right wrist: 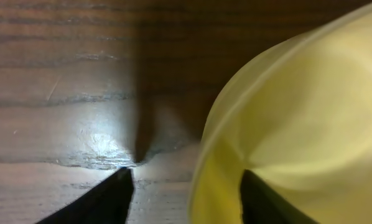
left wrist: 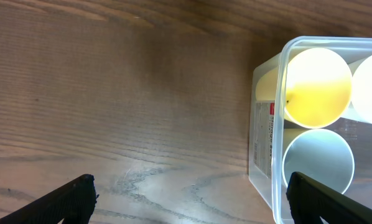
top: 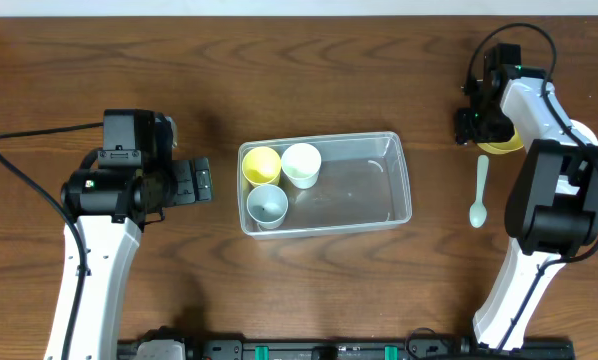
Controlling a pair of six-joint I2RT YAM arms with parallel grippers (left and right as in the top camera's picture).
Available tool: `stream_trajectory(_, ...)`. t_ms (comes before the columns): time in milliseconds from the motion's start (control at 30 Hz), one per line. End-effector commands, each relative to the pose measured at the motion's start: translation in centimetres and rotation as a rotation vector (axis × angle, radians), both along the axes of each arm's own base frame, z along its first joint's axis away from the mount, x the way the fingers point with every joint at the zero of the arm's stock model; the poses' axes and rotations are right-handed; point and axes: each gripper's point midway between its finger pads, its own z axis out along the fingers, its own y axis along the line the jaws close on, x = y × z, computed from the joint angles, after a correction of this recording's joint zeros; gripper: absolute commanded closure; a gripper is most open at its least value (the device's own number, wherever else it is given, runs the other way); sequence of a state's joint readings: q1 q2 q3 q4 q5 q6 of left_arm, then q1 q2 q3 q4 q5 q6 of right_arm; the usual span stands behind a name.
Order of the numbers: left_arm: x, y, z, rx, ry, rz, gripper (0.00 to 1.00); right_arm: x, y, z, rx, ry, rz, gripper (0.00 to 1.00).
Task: Pack container
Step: 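Grasp the yellow bowl with the right gripper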
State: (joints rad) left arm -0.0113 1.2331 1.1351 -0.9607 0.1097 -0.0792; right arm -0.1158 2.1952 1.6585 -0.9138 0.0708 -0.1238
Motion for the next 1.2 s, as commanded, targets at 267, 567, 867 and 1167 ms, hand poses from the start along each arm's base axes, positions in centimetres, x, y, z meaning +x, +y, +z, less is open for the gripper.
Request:
stream_trajectory(267,0.0,-0.1,0.1,-0.014,-0.002,0.006,0.02,0.6,-0.3,0.1,0.005,-0.02,-0.006,0.87)
stream_trajectory(567,0.0,-0.1,0.1,-0.014,-0.002,0.005,0.02,1.9,0.4,4.0,0.0,-0.09,0.004,0.99)
stream_trajectory(867,0.0,-0.1,0.1,-0.014,-0.002,0.005,0.02,0.6,8.4,18.6,0.159,-0.34,0.173,0.99)
stream_trajectory(1167,0.0,-0.1,0.1,-0.014,-0.002,0.005,0.02,-7.5,19.4,24.0,0.236,-0.32,0.455,0.99)
